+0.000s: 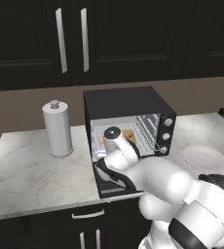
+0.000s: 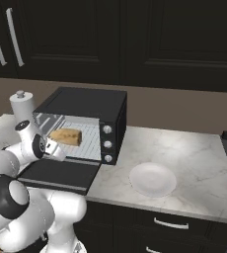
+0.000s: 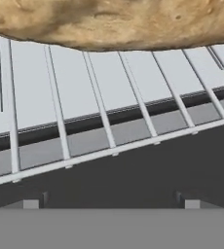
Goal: Pull the toaster oven rack outwards. Pick up the baguette from the plate and place it on the toaster oven rack. Close the toaster oven door fully and set the temperature to the lowest setting.
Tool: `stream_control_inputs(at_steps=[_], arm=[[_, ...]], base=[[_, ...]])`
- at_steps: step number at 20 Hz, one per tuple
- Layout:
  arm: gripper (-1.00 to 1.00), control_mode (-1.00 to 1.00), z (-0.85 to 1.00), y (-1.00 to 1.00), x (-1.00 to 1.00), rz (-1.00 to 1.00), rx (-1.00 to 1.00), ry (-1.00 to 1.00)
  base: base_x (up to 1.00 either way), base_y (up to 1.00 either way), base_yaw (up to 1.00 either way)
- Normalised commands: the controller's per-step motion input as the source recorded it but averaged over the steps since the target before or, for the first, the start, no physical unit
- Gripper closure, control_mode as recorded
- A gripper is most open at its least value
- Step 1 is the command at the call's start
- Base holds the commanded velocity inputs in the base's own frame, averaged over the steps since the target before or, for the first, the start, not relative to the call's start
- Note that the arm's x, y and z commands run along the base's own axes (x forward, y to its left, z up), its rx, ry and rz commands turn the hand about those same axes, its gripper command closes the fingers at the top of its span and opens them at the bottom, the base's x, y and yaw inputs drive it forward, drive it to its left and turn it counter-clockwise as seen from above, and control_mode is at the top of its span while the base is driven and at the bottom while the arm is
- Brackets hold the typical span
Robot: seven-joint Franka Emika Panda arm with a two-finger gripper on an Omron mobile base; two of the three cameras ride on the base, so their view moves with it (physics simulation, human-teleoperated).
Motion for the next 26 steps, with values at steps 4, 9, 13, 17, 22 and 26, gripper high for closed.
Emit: stream_control_inputs(at_steps=[4,9,13,17,22,26], arm=[[-1.0,-1.0,0.0,0.0,0.63,-0.06,0.0,0.0],[-1.0,-1.0,0.0,0.0,-0.03,-0.03,0.0,0.0],[-1.0,-1.0,0.27,0.0,-1.0,0.0,0.0,0.0],[-1.0,-1.0,0.68,0.0,-1.0,0.0,0.0,0.01],[-1.0,-1.0,0.79,0.08,-0.91,0.05,-0.01,0.14],[-1.0,-1.0,0.4,0.37,-0.66,0.22,-0.12,0.25]], base=[[0.0,0.0,0.0],[0.0,0.0,0.0],[0.0,0.0,0.0],[0.0,0.0,0.0],[0.0,0.0,0.0],[0.0,0.0,0.0]])
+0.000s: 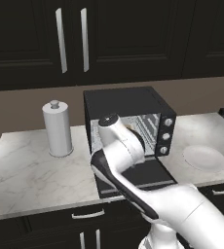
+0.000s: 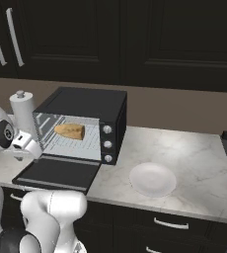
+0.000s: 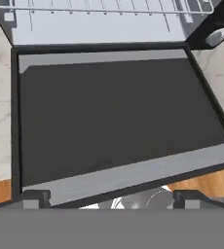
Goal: Pull the toaster oven rack outwards. Pick up the baguette from the plate and place it on the toaster oven rack. Close the toaster oven door fully and set the temperature to the lowest setting.
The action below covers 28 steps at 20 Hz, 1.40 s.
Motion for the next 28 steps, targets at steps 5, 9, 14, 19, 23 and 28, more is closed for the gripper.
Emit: stream_control_inputs(at_steps=[5,9,14,19,23,28], arm=[[-1.0,-1.0,0.08,0.48,-0.62,0.32,-0.25,0.25],[-1.0,-1.0,0.0,0.56,-0.51,0.31,-0.36,0.17],[-1.0,-1.0,-0.13,0.44,-0.12,0.22,-0.39,0.02],[-1.0,-1.0,-0.39,0.16,0.0,0.11,-0.37,-0.04],[-1.0,-1.0,-0.55,0.0,0.0,0.03,-0.31,-0.14],[-1.0,-1.0,-0.35,0.0,0.02,0.0,-0.18,-0.23]], base=[[0.0,0.0,0.0],[0.0,0.0,0.0],[0.0,0.0,0.0],[0.0,0.0,0.0],[0.0,0.0,0.0],[0.0,0.0,0.0]])
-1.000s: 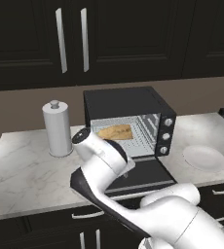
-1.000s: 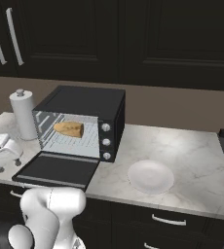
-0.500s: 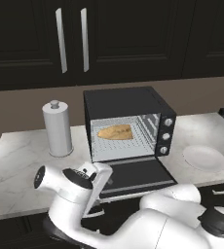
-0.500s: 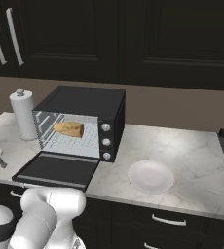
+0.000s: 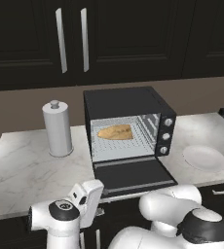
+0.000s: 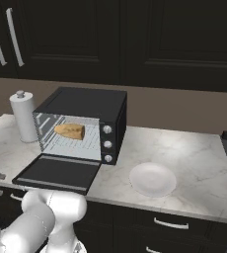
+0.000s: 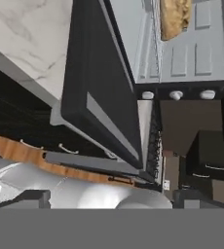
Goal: Pull the toaster oven rack outwards. Pick up the baguette from the plate and place it on the toaster oven rack. Close the toaster oven door fully and set the temperature to the lowest setting.
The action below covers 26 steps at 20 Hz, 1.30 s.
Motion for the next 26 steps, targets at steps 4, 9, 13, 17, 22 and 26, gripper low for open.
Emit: stream_control_inputs(at_steps=[4,9,13,17,22,26], arm=[[-1.0,-1.0,-0.26,0.0,0.16,0.0,-0.09,-0.27],[-1.0,-1.0,-0.16,0.0,0.31,0.0,-0.07,-0.22],[-1.0,-1.0,-0.07,0.0,0.31,0.0,-0.05,-0.12],[-1.0,-1.0,-0.16,0.0,0.19,0.0,-0.05,-0.01],[-1.0,-1.0,-0.11,-0.01,0.18,0.0,-0.04,0.01],[-1.0,-1.0,0.0,-0.02,0.29,0.0,-0.03,0.03]], base=[[0.0,0.0,0.0],[0.0,0.0,0.0],[0.0,0.0,0.0],[0.0,0.0,0.0],[0.0,0.0,0.0],[0.0,0.0,0.0]])
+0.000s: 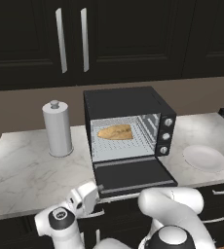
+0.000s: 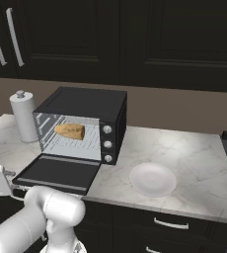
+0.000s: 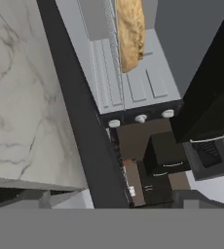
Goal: Pull the toaster oven rack outwards. Pick up the baguette from the plate and place it on the toaster oven rack. Close the toaster oven door fully and set the temperature to the lowest setting.
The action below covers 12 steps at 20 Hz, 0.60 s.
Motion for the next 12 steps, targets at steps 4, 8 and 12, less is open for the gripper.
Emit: stream_control_inputs(at_steps=[4,8,12], arm=[[-1.0,-1.0,0.0,-0.13,0.07,0.0,-0.04,0.01],[-1.0,-1.0,0.0,-0.25,0.0,0.0,-0.07,0.02],[-1.0,-1.0,0.14,-0.28,0.0,0.0,-0.13,0.0]], base=[[0.0,0.0,0.0],[0.0,0.0,0.0],[0.0,0.0,0.0]])
